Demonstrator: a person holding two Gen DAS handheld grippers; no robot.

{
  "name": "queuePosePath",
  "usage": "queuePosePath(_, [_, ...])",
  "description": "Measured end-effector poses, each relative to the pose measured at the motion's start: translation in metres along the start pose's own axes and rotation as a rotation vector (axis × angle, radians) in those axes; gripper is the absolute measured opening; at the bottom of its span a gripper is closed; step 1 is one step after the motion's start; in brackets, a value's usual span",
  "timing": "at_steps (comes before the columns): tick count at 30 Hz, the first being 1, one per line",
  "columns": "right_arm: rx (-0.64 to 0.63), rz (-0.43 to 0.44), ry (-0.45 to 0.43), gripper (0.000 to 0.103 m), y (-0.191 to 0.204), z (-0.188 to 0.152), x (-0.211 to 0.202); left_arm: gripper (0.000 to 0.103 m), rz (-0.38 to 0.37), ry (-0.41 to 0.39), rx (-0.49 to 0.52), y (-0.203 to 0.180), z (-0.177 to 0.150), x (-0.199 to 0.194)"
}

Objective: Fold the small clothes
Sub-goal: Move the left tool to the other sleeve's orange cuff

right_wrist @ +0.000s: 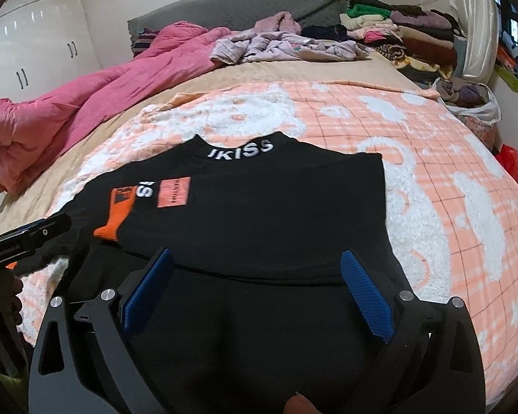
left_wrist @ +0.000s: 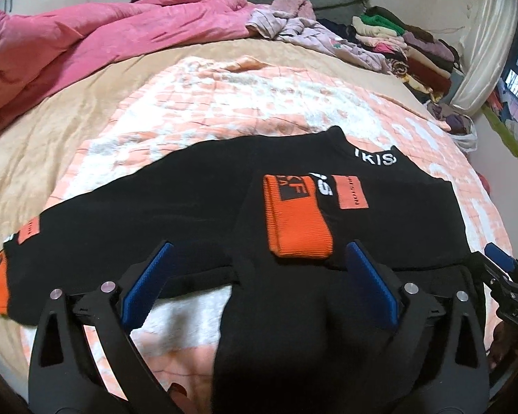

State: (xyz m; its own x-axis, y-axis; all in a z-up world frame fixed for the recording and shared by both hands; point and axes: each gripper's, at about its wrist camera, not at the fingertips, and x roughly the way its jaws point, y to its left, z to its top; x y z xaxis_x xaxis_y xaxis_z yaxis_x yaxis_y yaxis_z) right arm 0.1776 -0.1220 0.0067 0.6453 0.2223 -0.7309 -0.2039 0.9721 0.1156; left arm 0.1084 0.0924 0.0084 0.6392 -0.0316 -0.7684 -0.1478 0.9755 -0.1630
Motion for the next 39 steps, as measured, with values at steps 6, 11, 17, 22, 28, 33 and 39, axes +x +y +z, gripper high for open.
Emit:
queuePosePath(6, [-0.033,0.03,-0.008,0.097,0.02,0.003,-0.004,0.093,0.034,-0.017,-0.022,0.021,-0.003,-0.013])
queuePosePath(11, [-0.069,0.06,-0.015,0.097,0.042,0.007,-0.004,0.093,0.061,-0.03,-0.055,0.041,-0.005,-0.022])
queuePosePath(17, [-0.114,0.102,-0.021,0.097,0.073,0.013,-0.002,0.093,0.093,-0.046,-0.103,0.067,-0.009,-0.032])
queuePosePath(22, [-0.162,0.14,-0.024,0.097,0.101,0.017,0.0,0.093,0.115,-0.057,-0.138,0.089,-0.012,-0.039])
queuePosePath(28, [-0.234,0.192,-0.022,0.098,0.141,0.02,0.001,0.093,0.149,-0.064,-0.184,0.116,-0.016,-0.045])
queuePosePath(33, [-0.278,0.227,-0.026,0.098,0.167,0.022,0.002,0.093,0.175,-0.068,-0.227,0.14,-0.021,-0.051])
queuePosePath(39, [-0.332,0.263,-0.011,0.098,0.196,0.02,0.008,0.093,0.213,-0.071,-0.28,0.17,-0.03,-0.059])
